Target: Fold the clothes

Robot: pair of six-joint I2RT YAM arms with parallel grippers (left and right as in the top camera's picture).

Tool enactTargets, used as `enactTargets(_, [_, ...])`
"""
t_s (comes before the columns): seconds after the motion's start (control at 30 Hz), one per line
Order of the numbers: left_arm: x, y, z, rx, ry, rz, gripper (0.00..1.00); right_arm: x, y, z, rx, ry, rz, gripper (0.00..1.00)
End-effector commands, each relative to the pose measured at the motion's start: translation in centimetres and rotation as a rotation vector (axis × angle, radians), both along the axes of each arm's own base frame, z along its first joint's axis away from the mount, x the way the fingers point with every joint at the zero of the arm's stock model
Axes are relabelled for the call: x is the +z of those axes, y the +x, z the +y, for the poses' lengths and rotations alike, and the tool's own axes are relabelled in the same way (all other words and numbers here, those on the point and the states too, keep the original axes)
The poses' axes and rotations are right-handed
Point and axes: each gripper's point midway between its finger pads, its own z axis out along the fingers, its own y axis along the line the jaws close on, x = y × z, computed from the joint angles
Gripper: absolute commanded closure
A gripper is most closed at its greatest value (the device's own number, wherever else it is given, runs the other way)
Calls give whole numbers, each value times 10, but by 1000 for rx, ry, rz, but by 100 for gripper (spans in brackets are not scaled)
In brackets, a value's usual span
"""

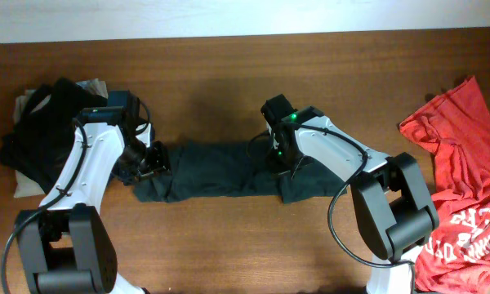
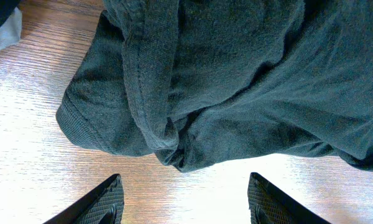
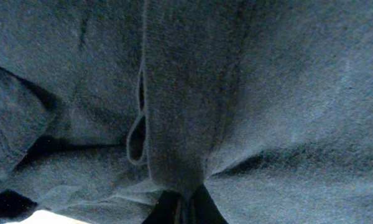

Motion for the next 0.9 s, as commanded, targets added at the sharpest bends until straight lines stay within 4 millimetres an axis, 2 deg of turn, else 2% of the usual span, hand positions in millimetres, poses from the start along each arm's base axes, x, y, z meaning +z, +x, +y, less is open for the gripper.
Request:
enactTargets(0.0, [7, 3, -1, -15, -7, -26, 37, 19, 11, 3, -4, 1, -36, 96])
enactTargets(0.07, [7, 3, -1, -15, -7, -26, 36, 44, 26, 11, -2, 20, -75, 96])
enactTargets(0.13, [7, 3, -1, -15, -7, -26, 37, 59, 41, 18, -3, 48, -129, 96])
enactTargets(0.23, [7, 3, -1, -15, -7, -26, 37, 57, 44, 21, -2, 53, -139, 88])
enactTargets(0.3, [7, 3, -1, -15, -7, -26, 36, 53, 35, 16, -2, 32, -97, 78])
enactTargets(0.4, [7, 3, -1, -15, -7, -26, 36, 45, 26, 11, -1, 16, -65, 77])
enactTargets(0.43, [7, 3, -1, -15, -7, -26, 37, 43, 22, 10, -1, 11, -52, 61])
enactTargets(0.47, [7, 3, -1, -15, -7, -26, 37, 43, 17, 11, 1, 17, -28, 57])
enactTargets(0.53, [7, 3, -1, -15, -7, -26, 37, 42, 9, 15, 8, 23, -2, 52])
enactTargets(0.6, [7, 3, -1, -15, -7, -25, 37, 39, 0, 32, 56, 23, -6, 51])
enactTargets(0.67, [7, 1, -1, -15, -7, -20, 36, 29, -10, 38, 58, 6, 0, 51])
enactTargets(0.77, [7, 0, -1, -16, -7, -15, 37, 9, -19, 22, -22, -62, 16, 52])
enactTargets(0.83, [7, -1, -1, -16, -8, -12, 36, 4, -18, 16, -67, -92, 2, 68])
enactTargets(0.87, [7, -2, -1, -15, -8, -7, 37, 2, -19, 15, -67, -92, 4, 89])
